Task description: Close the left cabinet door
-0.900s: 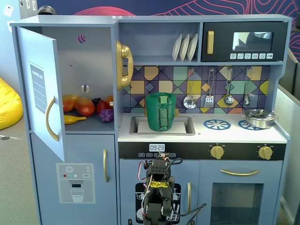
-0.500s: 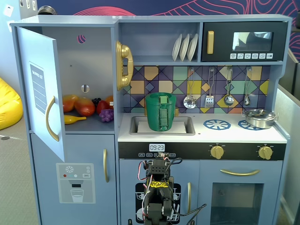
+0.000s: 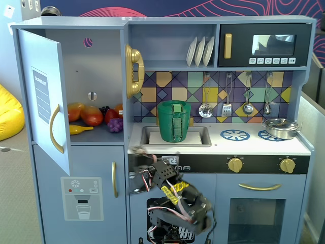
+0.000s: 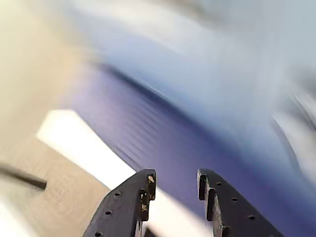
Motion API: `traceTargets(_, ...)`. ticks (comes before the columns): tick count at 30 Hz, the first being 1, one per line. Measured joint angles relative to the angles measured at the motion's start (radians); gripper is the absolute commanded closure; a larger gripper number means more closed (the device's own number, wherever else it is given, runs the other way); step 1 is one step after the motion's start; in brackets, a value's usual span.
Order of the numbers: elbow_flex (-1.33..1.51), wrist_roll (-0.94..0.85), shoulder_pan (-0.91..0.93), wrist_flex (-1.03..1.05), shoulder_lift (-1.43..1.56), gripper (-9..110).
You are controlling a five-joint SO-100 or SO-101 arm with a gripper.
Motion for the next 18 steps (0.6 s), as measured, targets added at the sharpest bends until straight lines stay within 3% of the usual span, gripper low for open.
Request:
traceTargets(4,-0.014,-0.222,-0.325,-0.313,-0.104,102)
traceTargets(9,-0.014,-0.339,-0.641,-0.713,-0.227,102)
traceTargets(14,-0.091,-0.383,-0.787,-0.996,-0.417,102)
traceTargets(18,-0.232,-0.414,-0.802,-1.088,-0.609,102)
